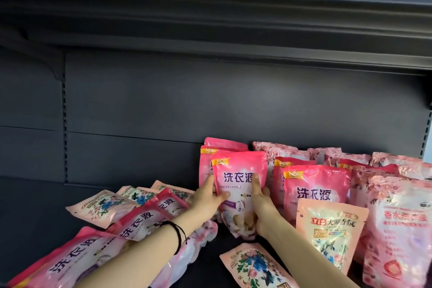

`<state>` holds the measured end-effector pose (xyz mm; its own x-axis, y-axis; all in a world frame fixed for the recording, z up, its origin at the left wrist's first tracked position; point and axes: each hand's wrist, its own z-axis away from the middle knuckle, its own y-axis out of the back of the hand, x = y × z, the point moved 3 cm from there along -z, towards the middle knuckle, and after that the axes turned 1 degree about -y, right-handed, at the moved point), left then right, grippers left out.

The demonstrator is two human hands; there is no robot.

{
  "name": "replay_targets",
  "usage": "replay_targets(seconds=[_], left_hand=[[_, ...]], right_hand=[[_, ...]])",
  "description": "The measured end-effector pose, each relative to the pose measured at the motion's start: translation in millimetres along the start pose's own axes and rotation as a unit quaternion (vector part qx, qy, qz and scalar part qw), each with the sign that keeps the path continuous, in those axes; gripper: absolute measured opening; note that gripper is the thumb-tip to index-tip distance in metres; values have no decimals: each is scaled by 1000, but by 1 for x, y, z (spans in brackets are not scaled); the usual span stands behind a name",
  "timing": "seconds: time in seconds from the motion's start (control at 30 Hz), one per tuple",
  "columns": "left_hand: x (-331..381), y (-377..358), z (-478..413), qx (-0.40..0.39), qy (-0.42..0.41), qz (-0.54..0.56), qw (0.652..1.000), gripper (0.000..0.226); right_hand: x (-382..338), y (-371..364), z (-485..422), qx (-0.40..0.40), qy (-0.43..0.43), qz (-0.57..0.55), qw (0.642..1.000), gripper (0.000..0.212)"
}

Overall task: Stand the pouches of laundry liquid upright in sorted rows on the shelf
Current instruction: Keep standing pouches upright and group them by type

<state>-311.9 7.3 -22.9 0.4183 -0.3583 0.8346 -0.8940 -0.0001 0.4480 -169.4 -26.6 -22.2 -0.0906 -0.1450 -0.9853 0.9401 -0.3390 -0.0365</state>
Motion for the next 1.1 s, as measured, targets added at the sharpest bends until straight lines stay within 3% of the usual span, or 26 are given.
replay_targets(seconds=[0.1, 0.17, 0.23, 0.47, 0.6, 0.73, 0.8, 0.9, 0.97, 1.1], left_hand=[[3, 2, 3, 14, -20, -9, 1000, 42], [2, 12, 3, 26, -25, -1, 999, 40], [-3, 21, 4, 31, -27, 24, 999, 35], [-5, 32, 17, 19, -37, 56, 998, 33], [-3, 37, 18, 3, -42, 25, 999, 35], [4, 46, 18, -12, -22, -132, 991, 35], [10, 55, 23, -19, -15, -244, 970, 40], [24, 68, 41, -27, -46, -431, 901, 38], [34, 70, 55, -38, -94, -487, 868, 36], [45, 62, 78, -74, -199, -519, 828, 38]], right_hand=[[7, -3, -5, -37, -28, -65, 997, 90], [7, -11, 0, -70, -34, -101, 992, 69], [9, -19, 2, -89, -23, -94, 991, 56], [10, -20, 14, -126, -26, -75, 989, 51], [9, -13, 19, -153, -23, -11, 988, 57], [0, 0, 24, -108, 42, 161, 980, 58], [-6, 10, 26, -86, 84, 242, 963, 51], [-18, 20, 36, -76, 133, 421, 894, 35], [-25, 24, 48, -80, 147, 490, 856, 24], [-31, 22, 77, -123, 151, 528, 826, 33]])
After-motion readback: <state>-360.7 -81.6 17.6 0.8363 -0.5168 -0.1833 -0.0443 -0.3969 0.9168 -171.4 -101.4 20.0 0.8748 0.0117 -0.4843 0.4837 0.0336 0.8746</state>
